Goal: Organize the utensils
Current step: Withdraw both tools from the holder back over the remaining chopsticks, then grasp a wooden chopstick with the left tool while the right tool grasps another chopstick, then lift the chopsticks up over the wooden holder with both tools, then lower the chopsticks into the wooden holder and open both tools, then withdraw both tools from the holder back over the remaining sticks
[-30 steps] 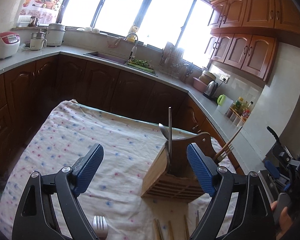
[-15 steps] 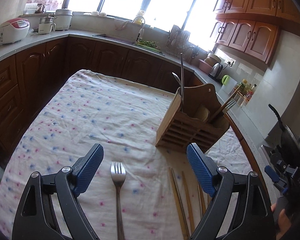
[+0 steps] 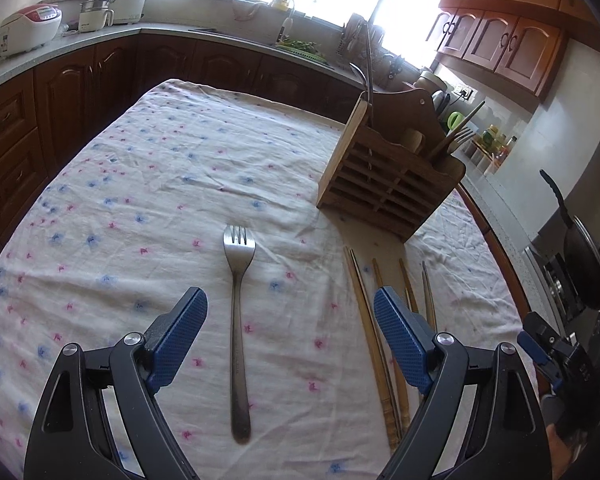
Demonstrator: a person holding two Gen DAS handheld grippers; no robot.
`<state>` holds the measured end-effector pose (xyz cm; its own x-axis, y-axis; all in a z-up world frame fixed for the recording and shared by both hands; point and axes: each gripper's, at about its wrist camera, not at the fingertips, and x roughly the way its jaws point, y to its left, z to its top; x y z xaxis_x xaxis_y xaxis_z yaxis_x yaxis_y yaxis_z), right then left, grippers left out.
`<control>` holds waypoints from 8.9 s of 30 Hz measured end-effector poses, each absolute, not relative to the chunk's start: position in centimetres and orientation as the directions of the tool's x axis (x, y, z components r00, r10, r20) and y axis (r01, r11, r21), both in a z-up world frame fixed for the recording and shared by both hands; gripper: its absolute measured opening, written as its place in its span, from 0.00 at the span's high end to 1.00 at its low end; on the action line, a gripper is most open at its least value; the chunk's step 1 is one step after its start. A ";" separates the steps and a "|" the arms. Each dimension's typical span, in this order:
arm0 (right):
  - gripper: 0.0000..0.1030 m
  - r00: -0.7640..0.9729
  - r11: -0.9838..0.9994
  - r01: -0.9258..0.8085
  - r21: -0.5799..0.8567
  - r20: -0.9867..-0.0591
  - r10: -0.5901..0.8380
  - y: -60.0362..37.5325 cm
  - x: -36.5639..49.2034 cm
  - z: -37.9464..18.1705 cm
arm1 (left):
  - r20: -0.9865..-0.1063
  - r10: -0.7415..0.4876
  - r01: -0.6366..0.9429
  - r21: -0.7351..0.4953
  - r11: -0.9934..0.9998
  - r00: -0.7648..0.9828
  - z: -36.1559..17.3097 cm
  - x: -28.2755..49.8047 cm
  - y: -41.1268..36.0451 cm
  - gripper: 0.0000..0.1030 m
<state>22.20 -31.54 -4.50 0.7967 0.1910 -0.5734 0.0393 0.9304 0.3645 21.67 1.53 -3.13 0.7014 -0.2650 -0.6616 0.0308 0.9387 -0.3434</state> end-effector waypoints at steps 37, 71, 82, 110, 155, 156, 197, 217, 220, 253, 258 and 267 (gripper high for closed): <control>0.69 0.677 0.921 -0.034 0.388 -0.669 0.307 -29.4 30.9 -7.3 | -0.830 -0.209 0.139 -0.159 0.977 0.517 -7.8 30.8 -7.2 0.49; 0.93 0.592 0.981 -0.159 0.114 -0.784 0.188 -23.6 37.0 -9.8 | -0.821 -0.163 0.270 -0.011 0.963 0.547 -8.0 31.1 -8.6 0.89; 0.96 0.657 0.943 -0.141 0.301 -0.684 0.317 -26.3 33.6 -4.8 | -0.770 -0.305 0.239 -0.202 0.950 0.561 -4.8 29.5 -4.4 0.95; 0.96 0.833 0.931 -0.183 0.317 -0.453 0.318 -27.1 25.7 6.6 | -0.532 -0.406 0.279 -0.305 0.911 0.744 7.6 21.3 0.8 0.95; 0.96 0.966 0.960 -0.098 0.262 -0.208 0.155 -29.9 37.2 15.1 | -0.235 -0.303 0.231 -0.290 0.929 0.924 16.5 34.5 -0.5 0.96; 0.96 0.965 0.961 -0.093 0.262 -0.213 0.151 -29.9 37.3 14.4 | -0.230 -0.293 0.219 -0.299 0.929 0.928 15.9 34.8 -0.3 0.95; 0.95 0.914 0.948 -0.081 0.306 -0.357 0.193 -30.0 40.7 7.3 | -0.394 -0.311 0.189 -0.317 0.929 0.865 7.8 38.9 -2.0 0.94; 0.02 0.923 0.913 -0.096 0.395 -0.307 0.230 -31.7 34.3 7.4 | -0.453 -0.276 0.109 -0.360 0.927 0.848 6.9 33.4 0.9 0.25; 0.02 0.914 0.911 -0.082 0.405 -0.334 0.231 -31.9 32.8 6.3 | -0.485 -0.269 0.097 -0.350 0.932 0.832 6.0 31.8 1.0 0.25; 0.12 0.788 0.942 0.021 0.336 -0.586 0.191 -31.2 23.6 -4.1 | -0.712 -0.244 0.040 -0.290 0.956 0.659 -3.1 23.3 -0.9 0.25; 0.35 0.767 0.942 0.021 0.335 -0.609 0.200 -31.1 24.7 -4.7 | -0.727 -0.242 0.042 -0.282 0.959 0.642 -3.6 24.0 -1.3 0.25; 0.61 0.730 0.943 -0.002 0.333 -0.644 0.229 -30.2 26.9 -5.6 | -0.748 -0.258 0.071 -0.273 0.959 0.611 -4.4 25.8 -2.7 0.28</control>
